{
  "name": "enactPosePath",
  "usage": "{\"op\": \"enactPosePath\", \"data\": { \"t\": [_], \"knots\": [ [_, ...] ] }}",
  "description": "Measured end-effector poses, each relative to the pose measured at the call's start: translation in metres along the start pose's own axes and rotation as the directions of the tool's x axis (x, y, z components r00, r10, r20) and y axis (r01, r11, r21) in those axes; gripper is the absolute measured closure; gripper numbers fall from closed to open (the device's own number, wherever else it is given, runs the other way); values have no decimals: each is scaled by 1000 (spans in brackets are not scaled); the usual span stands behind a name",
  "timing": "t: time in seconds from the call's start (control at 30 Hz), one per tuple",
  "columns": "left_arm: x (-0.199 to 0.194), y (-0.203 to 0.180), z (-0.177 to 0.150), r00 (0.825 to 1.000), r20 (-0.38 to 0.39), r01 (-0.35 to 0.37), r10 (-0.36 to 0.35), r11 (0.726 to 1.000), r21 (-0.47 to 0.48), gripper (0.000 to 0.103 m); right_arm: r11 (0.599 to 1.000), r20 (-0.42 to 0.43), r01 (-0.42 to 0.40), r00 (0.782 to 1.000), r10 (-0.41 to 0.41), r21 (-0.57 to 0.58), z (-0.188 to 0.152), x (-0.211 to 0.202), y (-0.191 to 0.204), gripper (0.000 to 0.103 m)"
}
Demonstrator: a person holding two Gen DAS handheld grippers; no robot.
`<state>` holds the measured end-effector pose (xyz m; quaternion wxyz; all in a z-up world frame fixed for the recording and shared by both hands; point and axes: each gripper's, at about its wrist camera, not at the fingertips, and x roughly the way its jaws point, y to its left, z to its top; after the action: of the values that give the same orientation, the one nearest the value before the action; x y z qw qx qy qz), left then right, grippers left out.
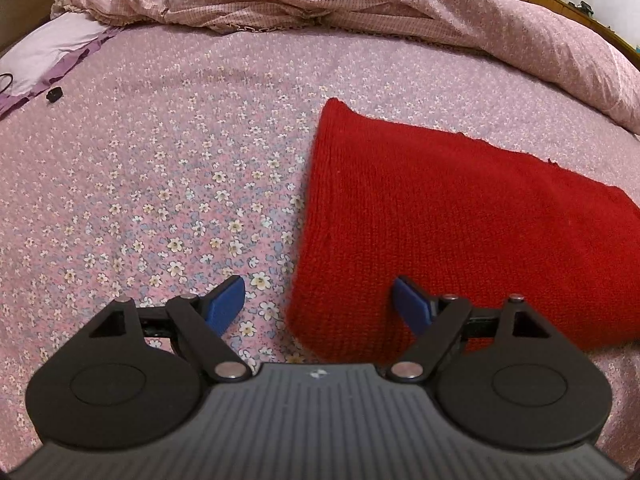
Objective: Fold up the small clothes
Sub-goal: 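Close the right tool on one end of the folded red cardigan, then lift the cardigan end with the right tool, fold it over, open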
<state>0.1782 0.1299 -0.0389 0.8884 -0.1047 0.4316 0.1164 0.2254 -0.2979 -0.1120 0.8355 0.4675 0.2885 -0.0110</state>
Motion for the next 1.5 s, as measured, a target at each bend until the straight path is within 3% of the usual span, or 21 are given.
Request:
{"op": "enactPosePath", "data": {
  "t": [0.33,0.73,0.87,0.93,1.23,1.5],
  "knots": [
    [5,3,0,1000,-12,11,-11,1000,-7,16,999,24,-37,999,38,-22,-3,12,5,25],
    [-2,4,1,1000,0,4,-4,1000,17,16,999,-7,-22,1000,22,-33,5,19,13,28],
    [-7,6,2,1000,6,-3,3,1000,23,16,1000,-8,-14,1000,14,-7,8,19,9,57],
    [-9,7,3,1000,9,-12,12,1000,28,16,1000,-12,-28,1000,28,-9,9,17,8,63],
    [-20,17,10,999,29,-22,22,999,25,16,978,19,-28,999,32,-207,9,5,42,70],
    [-24,29,14,999,38,-29,28,999,25,16,921,46,-58,996,82,-385,6,-7,84,70]
  ]
}}
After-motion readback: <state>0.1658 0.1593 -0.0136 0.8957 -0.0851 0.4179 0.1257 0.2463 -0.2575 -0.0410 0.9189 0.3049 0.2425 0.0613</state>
